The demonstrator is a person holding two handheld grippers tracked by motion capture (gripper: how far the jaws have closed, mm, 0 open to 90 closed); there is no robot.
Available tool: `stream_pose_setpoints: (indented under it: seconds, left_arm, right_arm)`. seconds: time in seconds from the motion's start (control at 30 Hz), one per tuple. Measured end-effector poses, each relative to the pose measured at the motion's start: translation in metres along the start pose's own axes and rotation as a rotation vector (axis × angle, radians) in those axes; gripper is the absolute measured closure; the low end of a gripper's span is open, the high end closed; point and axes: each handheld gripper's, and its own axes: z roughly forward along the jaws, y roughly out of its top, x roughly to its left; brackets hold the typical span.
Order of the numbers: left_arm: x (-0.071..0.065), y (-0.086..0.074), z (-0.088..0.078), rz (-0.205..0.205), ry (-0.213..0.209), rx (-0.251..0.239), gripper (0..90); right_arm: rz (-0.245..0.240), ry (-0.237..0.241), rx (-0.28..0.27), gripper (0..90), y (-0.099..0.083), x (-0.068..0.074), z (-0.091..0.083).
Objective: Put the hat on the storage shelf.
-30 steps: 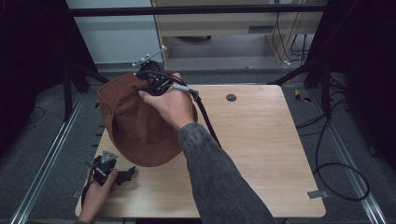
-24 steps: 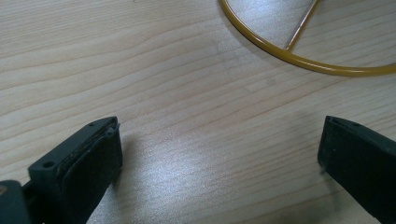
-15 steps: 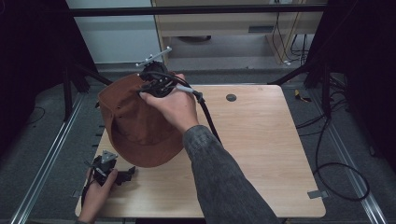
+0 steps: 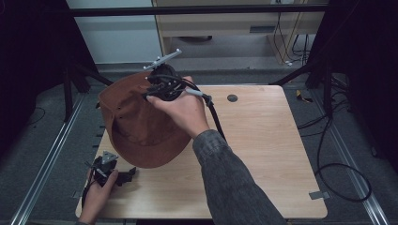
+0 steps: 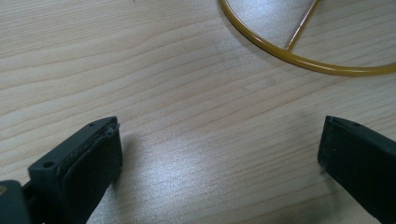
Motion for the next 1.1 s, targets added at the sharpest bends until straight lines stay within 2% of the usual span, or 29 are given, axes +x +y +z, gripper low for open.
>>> stream_pose_setpoints:
  seconds: [0.2, 0.37, 0.57, 0.73, 0.8, 0.9, 1.1]
  left_arm:
    - [0.000, 0.000, 0.000, 0.000, 0.000, 0.000, 0.0]
    - [0.000, 0.000, 0.000, 0.000, 0.000, -0.001, 0.0]
    - [0.000, 0.000, 0.000, 0.002, 0.002, 0.000, 0.0]
    - [0.000, 0.000, 0.000, 0.002, 0.002, 0.000, 0.0]
    - [0.000, 0.000, 0.000, 0.002, 0.002, 0.000, 0.0]
    - [0.000, 0.000, 0.000, 0.002, 0.004, 0.000, 0.0]
    - [0.000, 0.000, 0.000, 0.001, 0.005, -0.004, 0.0]
  right_arm:
    - [0.009, -0.013, -0.019, 68.9, -0.004, -0.004, -0.014]
    - [0.013, -0.034, -0.037, 59.5, -0.011, -0.009, -0.025]
    - [0.040, -0.069, -0.051, 45.5, -0.024, -0.020, -0.040]
    - [0.056, -0.116, -0.077, 29.0, -0.038, -0.029, -0.054]
    - [0.060, -0.163, -0.071, 20.2, -0.044, -0.033, -0.061]
    - [0.070, -0.199, -0.075, 11.7, -0.056, -0.041, -0.074]
    - [0.106, -0.240, -0.113, 7.7, -0.082, -0.055, -0.098]
